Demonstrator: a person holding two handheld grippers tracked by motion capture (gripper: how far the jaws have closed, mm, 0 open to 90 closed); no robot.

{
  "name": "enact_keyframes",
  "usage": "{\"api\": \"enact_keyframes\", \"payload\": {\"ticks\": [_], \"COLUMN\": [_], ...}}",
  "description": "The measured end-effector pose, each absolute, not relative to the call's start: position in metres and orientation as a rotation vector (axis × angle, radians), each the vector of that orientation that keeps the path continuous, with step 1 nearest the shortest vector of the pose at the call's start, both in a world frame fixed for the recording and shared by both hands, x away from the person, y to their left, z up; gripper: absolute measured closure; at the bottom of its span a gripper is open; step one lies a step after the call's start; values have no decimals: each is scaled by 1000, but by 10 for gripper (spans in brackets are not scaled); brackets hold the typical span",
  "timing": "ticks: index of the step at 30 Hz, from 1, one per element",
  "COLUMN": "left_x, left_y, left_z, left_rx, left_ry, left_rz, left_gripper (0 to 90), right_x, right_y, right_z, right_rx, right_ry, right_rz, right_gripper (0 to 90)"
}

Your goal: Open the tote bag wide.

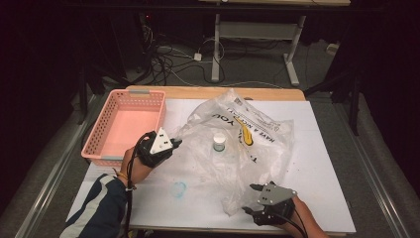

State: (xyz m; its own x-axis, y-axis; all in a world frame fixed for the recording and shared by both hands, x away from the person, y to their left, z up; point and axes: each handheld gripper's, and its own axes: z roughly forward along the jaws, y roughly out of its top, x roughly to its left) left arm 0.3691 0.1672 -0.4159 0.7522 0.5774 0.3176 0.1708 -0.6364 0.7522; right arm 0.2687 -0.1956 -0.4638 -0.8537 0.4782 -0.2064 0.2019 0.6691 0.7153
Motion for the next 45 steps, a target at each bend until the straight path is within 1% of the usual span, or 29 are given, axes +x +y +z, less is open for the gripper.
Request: {"api": "enact_keyframes", "payload": {"ticks": [1, 2, 4, 5, 6, 7, 8, 9, 15, 24, 39, 45], "left_x": [368, 368, 367, 367, 367, 367, 368, 368, 366, 365, 361, 358], "left_y": [166, 166, 165, 164, 165, 165, 165, 166, 166, 164, 160, 160], "left_z": [-416, -416, -416, -416, -417, -417, -417, -418, -418, -418, -417, -413], "left_rx": [2211, 2211, 2212, 2210, 2209, 2204, 2203, 2207, 2196, 2167, 2154, 2131], "left_ry": [556, 554, 551, 552, 554, 559, 564, 568, 571, 578, 528, 529], "left_rz": [715, 714, 719, 715, 714, 715, 710, 707, 705, 701, 660, 677], "left_gripper": [840, 840, 840, 840, 840, 840, 840, 839, 840, 840, 842, 842], "right_x": [275, 275, 279, 280, 280, 280, 280, 280, 280, 282, 281, 280], "right_y": [-200, -200, -206, -208, -208, -210, -210, -210, -212, -221, -229, -229], "right_z": [-465, -465, -463, -460, -460, -456, -456, -454, -449, -438, -429, -423], "right_rx": [557, 557, 575, 586, 586, 583, 583, 580, 584, 587, 592, 579], "right_ry": [2508, 2508, 2478, 2449, 2449, 2425, 2425, 2403, 2360, 2306, 2249, 2215], "right_rz": [971, 971, 1008, 1021, 1021, 1035, 1035, 1043, 1058, 1102, 1146, 1153], "right_gripper": [550, 550, 661, 746, 746, 801, 801, 828, 860, 865, 877, 882]}}
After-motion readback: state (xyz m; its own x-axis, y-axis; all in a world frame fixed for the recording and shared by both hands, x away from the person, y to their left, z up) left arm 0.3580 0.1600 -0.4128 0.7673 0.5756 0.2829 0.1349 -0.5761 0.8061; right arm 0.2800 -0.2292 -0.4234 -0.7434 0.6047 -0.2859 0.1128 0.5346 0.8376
